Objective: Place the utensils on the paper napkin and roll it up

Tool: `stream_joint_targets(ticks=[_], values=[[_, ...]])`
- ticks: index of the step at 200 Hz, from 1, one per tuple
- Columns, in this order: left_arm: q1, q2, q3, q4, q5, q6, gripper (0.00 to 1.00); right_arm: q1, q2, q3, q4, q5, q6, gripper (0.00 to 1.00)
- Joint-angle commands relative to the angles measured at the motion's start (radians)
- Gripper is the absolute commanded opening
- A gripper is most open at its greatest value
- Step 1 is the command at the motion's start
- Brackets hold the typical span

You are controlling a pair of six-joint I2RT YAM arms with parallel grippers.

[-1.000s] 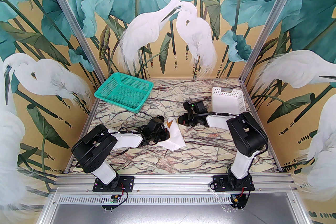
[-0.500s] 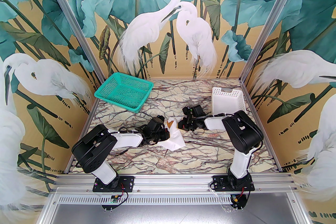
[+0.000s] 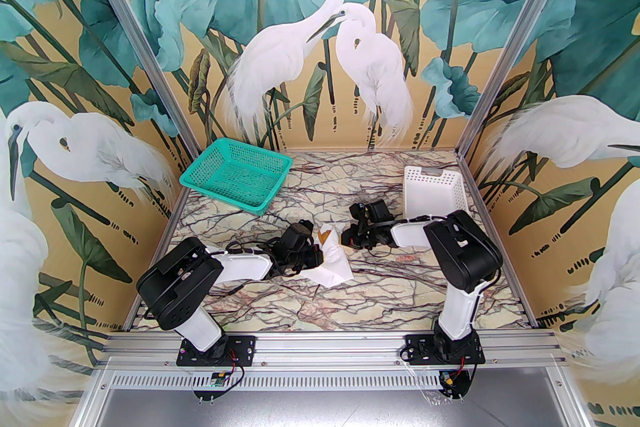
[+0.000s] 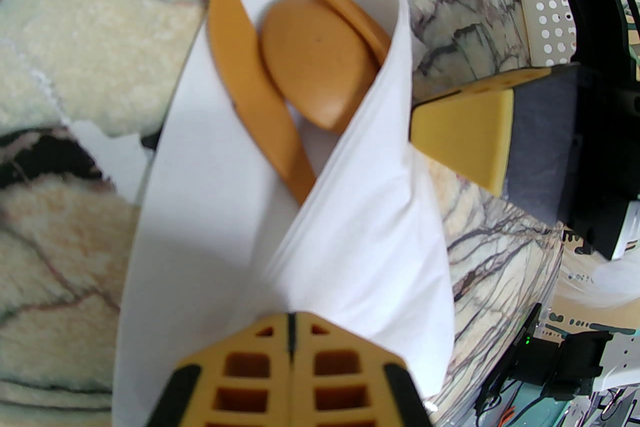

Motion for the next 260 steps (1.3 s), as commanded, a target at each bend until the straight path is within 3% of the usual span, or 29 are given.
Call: stream_joint_targets(ticks=[1,68,147,260], values=[[-0.009,0.053,-0.035,-0.175,-0.044,0.016,0.0,-0.013,-0.048,-0.019,-0.054,0.036,-0.022,0.0],[-0.01,0.038,-0.018,-0.19,-0.055,0.025,0.0,0.002,-0.177,-0.072,-0.051,-0.011,-0.006,0.0],[-0.009,0.042,-0.01,-0.192,-0.055,0.026,0.0,0.053,-0.084,-0.082,-0.011,-0.007,0.019,0.0],[-0.009,0.046,-0.025,-0.185,-0.062,0.014,0.0,0.007,-0.102,-0.141,-0.049,0.043,-0.028,0.0]])
